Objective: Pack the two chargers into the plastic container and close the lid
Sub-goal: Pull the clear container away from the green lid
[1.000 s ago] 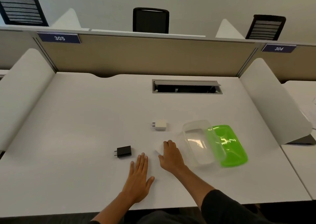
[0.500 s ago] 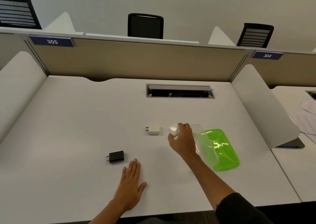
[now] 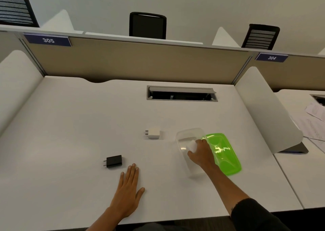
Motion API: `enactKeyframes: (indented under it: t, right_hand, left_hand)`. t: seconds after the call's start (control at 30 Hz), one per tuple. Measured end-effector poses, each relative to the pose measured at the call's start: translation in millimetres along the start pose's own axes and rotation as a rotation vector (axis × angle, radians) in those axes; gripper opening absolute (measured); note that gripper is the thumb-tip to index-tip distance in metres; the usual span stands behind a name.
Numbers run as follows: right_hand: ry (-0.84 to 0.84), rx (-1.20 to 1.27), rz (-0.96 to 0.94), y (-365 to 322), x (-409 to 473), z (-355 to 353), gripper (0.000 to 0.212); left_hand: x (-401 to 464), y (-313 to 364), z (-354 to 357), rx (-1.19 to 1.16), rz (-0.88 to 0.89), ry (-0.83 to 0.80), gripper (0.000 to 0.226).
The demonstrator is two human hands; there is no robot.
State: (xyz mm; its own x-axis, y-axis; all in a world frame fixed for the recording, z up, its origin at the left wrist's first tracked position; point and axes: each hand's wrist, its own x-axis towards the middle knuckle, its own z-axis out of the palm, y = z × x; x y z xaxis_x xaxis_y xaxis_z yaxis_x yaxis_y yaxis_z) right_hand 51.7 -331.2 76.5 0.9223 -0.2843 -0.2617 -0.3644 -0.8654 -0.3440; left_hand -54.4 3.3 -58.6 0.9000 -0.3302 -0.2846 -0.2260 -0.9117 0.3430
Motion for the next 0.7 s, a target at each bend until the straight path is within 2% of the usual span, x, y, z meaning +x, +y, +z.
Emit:
enactKeyframes:
  t: [0.27,0.7]
  right_hand:
    - [-0.058,0.028,0.029,-13.6,8.3,8.0,0.062]
    - [-0.028,0.063,0.026,-29.0,15.5,18.3,0.067]
  left_hand:
    - [-0.4,0.4,2.6,0.023,-0.012,-0.007,0.086]
    - [-1.8,3.3,2.1,-0.003,-0.018,0.023,0.087]
